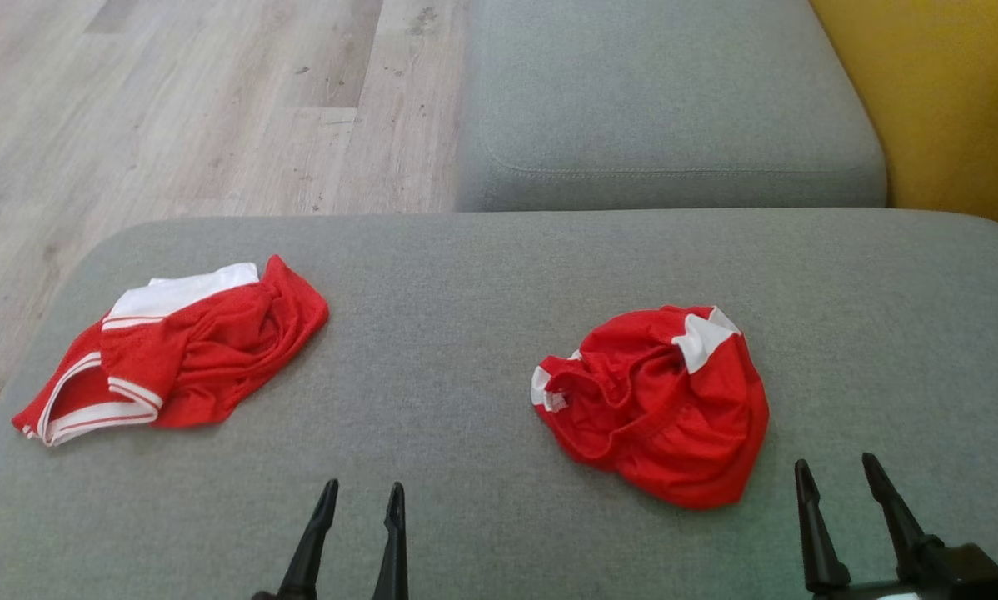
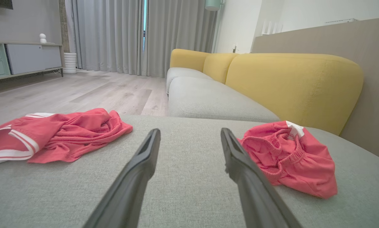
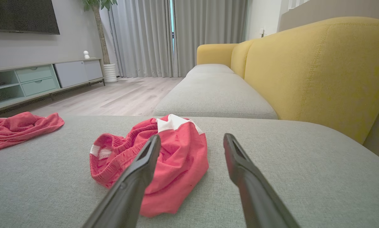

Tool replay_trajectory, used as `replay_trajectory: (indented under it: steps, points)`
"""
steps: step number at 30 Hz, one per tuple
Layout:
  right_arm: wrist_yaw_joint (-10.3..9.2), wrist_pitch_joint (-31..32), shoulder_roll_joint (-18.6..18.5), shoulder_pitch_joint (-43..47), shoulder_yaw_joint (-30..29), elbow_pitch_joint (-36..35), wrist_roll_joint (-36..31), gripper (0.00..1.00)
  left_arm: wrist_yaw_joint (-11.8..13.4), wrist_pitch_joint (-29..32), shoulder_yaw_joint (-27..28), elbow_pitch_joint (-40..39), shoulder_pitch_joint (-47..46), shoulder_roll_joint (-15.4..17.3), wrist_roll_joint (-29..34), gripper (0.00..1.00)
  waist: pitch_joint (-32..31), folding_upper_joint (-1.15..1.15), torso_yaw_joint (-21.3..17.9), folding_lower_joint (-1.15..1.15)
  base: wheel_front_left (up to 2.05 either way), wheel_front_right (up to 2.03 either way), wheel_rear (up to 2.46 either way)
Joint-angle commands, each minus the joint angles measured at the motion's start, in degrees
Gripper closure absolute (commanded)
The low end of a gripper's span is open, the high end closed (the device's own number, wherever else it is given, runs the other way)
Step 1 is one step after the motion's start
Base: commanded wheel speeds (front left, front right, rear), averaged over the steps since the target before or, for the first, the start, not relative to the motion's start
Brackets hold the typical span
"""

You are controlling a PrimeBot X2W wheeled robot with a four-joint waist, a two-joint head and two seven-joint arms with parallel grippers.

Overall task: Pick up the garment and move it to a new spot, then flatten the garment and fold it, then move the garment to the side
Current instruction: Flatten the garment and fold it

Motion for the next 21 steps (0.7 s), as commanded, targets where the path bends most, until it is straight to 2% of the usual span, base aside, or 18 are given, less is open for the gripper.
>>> replay_trajectory:
  steps: [1, 10, 21]
  points:
    - [-0.05, -0.15, -0.42, -2.40, 1.49, -1.70, 0.38, 0.00, -0.81, -0.54, 2.86, -1.19, -2.40, -0.77, 1.08, 0.00, -0.03, 0.00, -0.11, 0.00, 0.00, 0.00, 0.00]
    - [-0.05, -0.15, -0.42, -2.23, 1.86, -1.69, 0.29, 0.00, -3.38, -0.54, 5.88, 0.37, -2.20, -3.36, 5.39, 0.00, -0.27, 0.00, 0.11, 0.00, 0.00, 0.00, 0.00]
    - [-0.05, -0.15, -0.42, -2.37, 2.53, -1.56, 0.39, 0.00, -5.89, -0.54, 7.31, 2.11, -2.34, -4.81, 8.24, 0.00, -0.44, 0.00, -0.29, 0.00, 0.00, 0.00, 0.00]
